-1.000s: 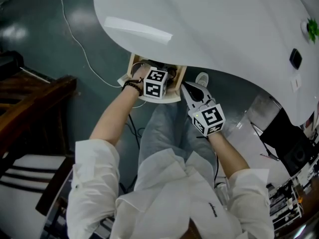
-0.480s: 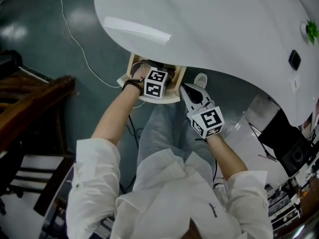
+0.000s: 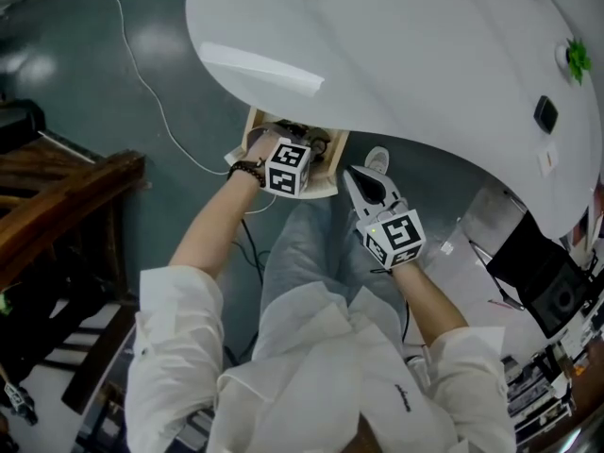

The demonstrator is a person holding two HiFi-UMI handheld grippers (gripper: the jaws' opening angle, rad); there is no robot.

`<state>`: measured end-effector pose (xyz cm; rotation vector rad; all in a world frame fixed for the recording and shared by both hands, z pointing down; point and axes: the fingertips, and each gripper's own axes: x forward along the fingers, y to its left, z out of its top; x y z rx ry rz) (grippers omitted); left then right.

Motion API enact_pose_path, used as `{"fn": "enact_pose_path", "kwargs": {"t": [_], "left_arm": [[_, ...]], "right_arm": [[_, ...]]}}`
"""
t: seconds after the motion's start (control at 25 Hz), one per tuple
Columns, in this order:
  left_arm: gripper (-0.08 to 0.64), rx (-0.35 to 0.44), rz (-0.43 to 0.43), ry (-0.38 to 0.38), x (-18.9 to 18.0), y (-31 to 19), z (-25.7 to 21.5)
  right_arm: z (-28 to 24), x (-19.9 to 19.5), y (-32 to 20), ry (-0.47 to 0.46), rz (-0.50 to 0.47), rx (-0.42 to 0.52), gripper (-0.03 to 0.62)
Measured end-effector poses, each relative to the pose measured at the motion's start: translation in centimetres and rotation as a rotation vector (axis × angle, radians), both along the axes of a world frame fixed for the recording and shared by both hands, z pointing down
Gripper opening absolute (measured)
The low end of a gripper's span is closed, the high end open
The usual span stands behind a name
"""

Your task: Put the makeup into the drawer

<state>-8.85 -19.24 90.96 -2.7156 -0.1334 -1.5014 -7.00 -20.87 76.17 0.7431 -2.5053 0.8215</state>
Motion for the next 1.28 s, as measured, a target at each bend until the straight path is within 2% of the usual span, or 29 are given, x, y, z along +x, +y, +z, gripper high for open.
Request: {"fn": "enact_pose_path", "kwargs": {"t": [0.16,0.32,0.52,0.76,0.88,1.0,1.28], "left_arm": [[0.105,0.076,-0.043,0.071,0.8,-0.6,-4.6],[0.041,0.12,-0.173,0.171,1.6,-1.4,-10.9],[0.025,0.152,-0.412,0.351,3.0,-3.2,-20.0],[0.025,0.192,-0.796,0.573,2.7,-5.7,-31.6],[0.025,0.226,-0.937,0.693,1.9,-7.0,-37.2],[0.025,0.281,-1.016,0.773,1.1,-7.3,-41.8],[0.025,0.406,-1.103,0.933,-0.6,-7.7,-49.5]], "right_arm": [[-3.7,1.0,-0.7,-0.033,0.026,0.029,0.017],[-8.7,2.8,-2.0,-0.06,0.082,0.087,0.017],[-14.3,6.3,-3.7,-0.065,0.16,0.161,0.017],[-21.4,10.2,-4.7,-0.076,0.275,0.263,0.017],[-24.5,11.8,-5.5,-0.081,0.326,0.317,0.017],[-27.1,13.1,-5.6,-0.088,0.36,0.353,0.017],[-31.5,16.2,-6.4,-0.113,0.443,0.436,0.017]]}}
